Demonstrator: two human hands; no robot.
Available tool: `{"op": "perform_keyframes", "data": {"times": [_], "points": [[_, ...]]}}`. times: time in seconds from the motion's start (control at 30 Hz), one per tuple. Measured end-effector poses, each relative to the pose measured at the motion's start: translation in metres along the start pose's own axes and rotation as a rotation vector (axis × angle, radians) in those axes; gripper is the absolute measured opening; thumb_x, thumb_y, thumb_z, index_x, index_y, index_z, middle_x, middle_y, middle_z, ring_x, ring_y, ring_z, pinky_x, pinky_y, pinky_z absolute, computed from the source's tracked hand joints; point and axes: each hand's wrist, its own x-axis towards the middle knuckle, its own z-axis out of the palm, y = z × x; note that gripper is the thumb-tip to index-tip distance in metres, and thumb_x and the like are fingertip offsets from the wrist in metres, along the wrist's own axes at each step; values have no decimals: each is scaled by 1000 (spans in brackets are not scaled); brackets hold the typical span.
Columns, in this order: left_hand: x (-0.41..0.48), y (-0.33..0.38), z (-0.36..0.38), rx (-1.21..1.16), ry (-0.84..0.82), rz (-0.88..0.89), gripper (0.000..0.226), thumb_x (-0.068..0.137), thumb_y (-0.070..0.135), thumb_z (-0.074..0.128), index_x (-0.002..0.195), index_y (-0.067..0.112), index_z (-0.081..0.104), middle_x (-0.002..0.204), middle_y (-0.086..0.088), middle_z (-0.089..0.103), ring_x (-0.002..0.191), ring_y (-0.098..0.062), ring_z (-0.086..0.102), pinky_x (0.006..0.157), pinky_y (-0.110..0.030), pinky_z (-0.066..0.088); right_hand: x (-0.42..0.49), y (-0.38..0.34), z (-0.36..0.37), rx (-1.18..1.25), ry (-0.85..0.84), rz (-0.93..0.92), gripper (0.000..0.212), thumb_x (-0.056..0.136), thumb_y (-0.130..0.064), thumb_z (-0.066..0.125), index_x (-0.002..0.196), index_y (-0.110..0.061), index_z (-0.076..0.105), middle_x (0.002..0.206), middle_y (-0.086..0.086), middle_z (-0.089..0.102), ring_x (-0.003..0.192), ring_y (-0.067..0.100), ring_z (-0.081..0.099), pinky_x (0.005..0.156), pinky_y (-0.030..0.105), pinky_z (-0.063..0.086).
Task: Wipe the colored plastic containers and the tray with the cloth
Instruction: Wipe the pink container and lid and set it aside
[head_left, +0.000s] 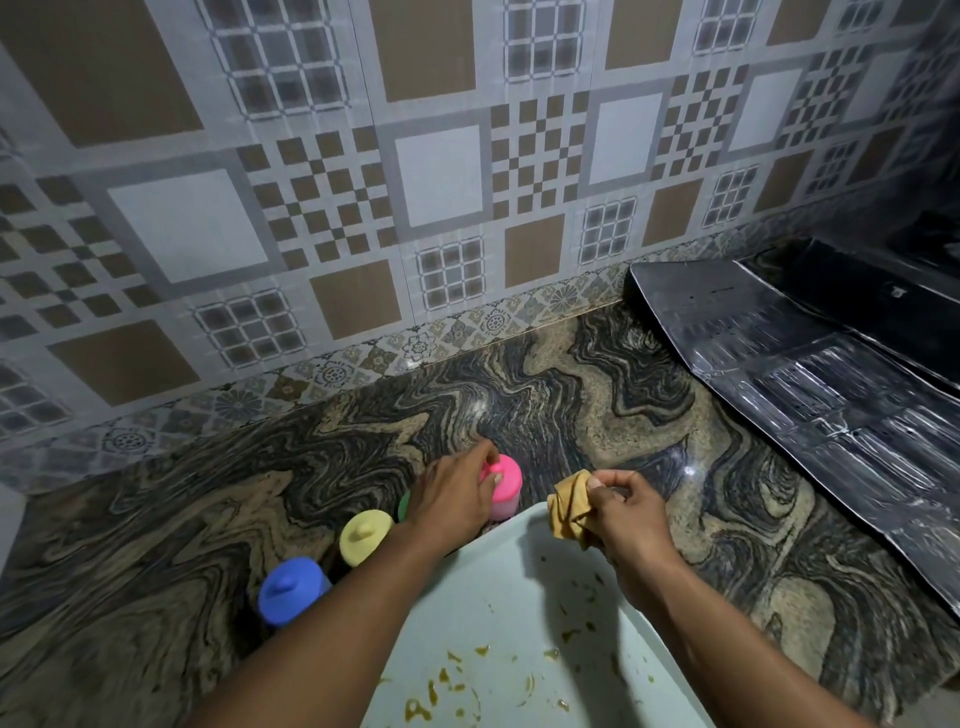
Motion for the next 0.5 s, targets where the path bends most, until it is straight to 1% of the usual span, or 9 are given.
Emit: {"op": "perform_keyframes", "data": {"times": [0.07, 0.13, 0.2, 0.3, 0.37, 0.4, 0.43, 0.47, 0.5], "points": [[0, 0, 0, 4, 2, 16, 13, 96, 32, 55, 108, 27, 53, 111, -4, 70, 97, -35, 63, 78, -42, 51, 3, 3, -1, -16, -1, -4, 4, 102, -9, 53, 101, -8, 56, 77, 12, 68, 52, 16, 66, 44, 25, 46], [1, 0, -1, 23, -4, 27, 12, 96, 32, 56, 107, 27, 53, 113, 0, 69, 99, -33, 63, 77, -39, 50, 7, 7, -2, -31, 20, -6, 4, 100, -10, 56, 100, -8, 58, 81, 17, 70, 63, 26, 66, 53, 31, 47], [1, 0, -1, 38, -14, 28, 12, 95, 32, 57, 105, 28, 53, 113, 2, 68, 98, -30, 62, 76, -37, 49, 10, 11, -2, -42, 29, -5, 3, 99, -11, 58, 97, -11, 60, 82, 18, 70, 68, 29, 64, 58, 36, 47], [8, 2, -3, 26, -49, -30, 12, 94, 32, 59, 104, 27, 56, 109, -3, 69, 97, -31, 63, 78, -40, 52, 12, 15, -4, -36, 15, 36, 2, 97, -12, 60, 97, -10, 60, 79, 16, 68, 67, 28, 61, 57, 36, 47], [12, 3, -4, 28, -81, -52, 12, 94, 31, 61, 104, 26, 57, 109, -5, 69, 97, -32, 63, 81, -43, 54, 10, 15, -4, -31, -38, 105, 10, 88, -15, 65, 92, -7, 60, 76, 19, 66, 64, 27, 58, 52, 32, 46], [13, 4, -5, 33, -96, -62, 12, 94, 30, 61, 104, 27, 56, 109, -5, 68, 98, -32, 63, 82, -44, 54, 7, 13, -3, -6, -85, 139, 13, 84, -16, 62, 87, -4, 59, 74, 22, 63, 58, 26, 56, 48, 28, 42], [14, 4, -4, 36, -110, -69, 12, 94, 31, 61, 104, 27, 55, 110, -5, 68, 98, -32, 63, 83, -44, 54, 3, 11, -3, 18, -127, 171, 12, 85, -13, 56, 84, -1, 58, 73, 24, 59, 52, 25, 52, 44, 24, 37], [15, 4, -4, 39, -122, -77, 12, 94, 31, 61, 104, 28, 55, 111, -5, 68, 99, -32, 62, 83, -44, 54, 0, 7, -4, 47, -154, 211, 16, 88, -10, 52, 79, 1, 60, 74, 24, 57, 49, 25, 49, 45, 22, 35], [16, 3, -4, 38, -131, -87, 12, 94, 32, 61, 104, 28, 54, 111, -5, 67, 100, -32, 62, 84, -44, 54, 0, 7, -5, 92, -179, 273, 23, 91, -13, 53, 75, 0, 63, 77, 23, 58, 49, 24, 50, 47, 23, 35]]}}
